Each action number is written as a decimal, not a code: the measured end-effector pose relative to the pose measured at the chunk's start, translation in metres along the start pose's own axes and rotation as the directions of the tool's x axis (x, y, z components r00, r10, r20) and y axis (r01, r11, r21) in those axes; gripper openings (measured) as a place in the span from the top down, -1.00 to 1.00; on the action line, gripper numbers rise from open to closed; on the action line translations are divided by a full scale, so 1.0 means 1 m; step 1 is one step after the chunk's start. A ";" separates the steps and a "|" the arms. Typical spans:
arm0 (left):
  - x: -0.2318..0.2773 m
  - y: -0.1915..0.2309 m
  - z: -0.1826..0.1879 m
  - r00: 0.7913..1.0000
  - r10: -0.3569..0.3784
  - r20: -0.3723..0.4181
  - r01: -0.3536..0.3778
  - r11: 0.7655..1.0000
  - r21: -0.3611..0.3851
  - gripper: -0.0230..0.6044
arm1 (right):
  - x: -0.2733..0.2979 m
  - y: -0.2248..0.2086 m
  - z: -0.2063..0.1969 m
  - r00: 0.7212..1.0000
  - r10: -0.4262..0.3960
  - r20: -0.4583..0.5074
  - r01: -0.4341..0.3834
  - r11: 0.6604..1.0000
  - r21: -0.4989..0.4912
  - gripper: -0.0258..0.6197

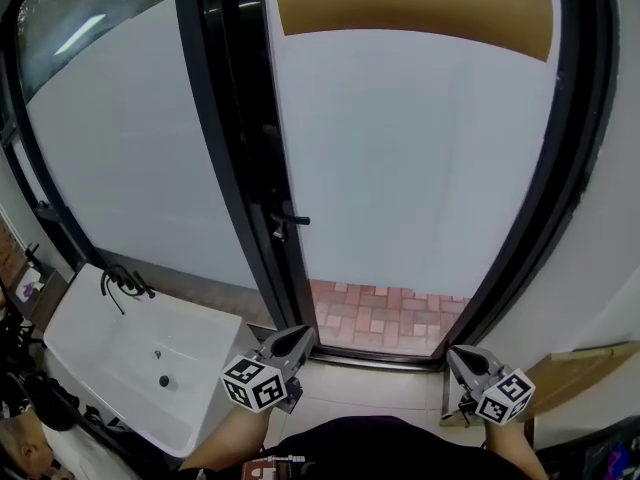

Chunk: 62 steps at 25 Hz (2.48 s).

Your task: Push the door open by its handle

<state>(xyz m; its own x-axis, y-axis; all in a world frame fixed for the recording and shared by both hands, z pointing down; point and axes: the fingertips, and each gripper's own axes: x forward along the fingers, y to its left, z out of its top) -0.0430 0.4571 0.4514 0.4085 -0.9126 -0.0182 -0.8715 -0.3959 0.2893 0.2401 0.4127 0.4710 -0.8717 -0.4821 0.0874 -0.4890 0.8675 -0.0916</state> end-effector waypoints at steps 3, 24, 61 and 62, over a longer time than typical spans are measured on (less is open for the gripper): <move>0.012 0.034 0.033 1.000 -0.015 -0.020 0.017 0.994 0.109 0.92 | 0.036 0.001 0.020 1.000 -0.031 0.007 0.031 1.000 -0.006 0.92; 0.257 0.260 0.056 0.715 0.623 -0.316 0.236 0.210 0.949 0.40 | 0.260 -0.197 0.041 0.927 0.372 -0.037 -0.372 0.928 0.014 0.92; 0.299 0.304 0.027 0.658 0.727 -0.197 0.375 -0.090 0.922 0.56 | 0.374 -0.198 0.043 0.854 0.520 -0.008 -0.518 0.852 0.076 0.92; 0.303 0.309 0.027 0.651 0.730 -0.207 0.379 -0.077 0.922 0.56 | 0.374 -0.198 0.044 0.853 0.522 -0.006 -0.520 0.850 0.078 0.92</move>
<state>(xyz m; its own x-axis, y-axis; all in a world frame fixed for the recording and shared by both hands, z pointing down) -0.1957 0.0560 0.5092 -0.3139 -0.8623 0.3973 -0.0286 -0.4097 -0.9118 0.0098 0.0554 0.4783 -0.9985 0.0429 0.0328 0.0355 0.9790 -0.2007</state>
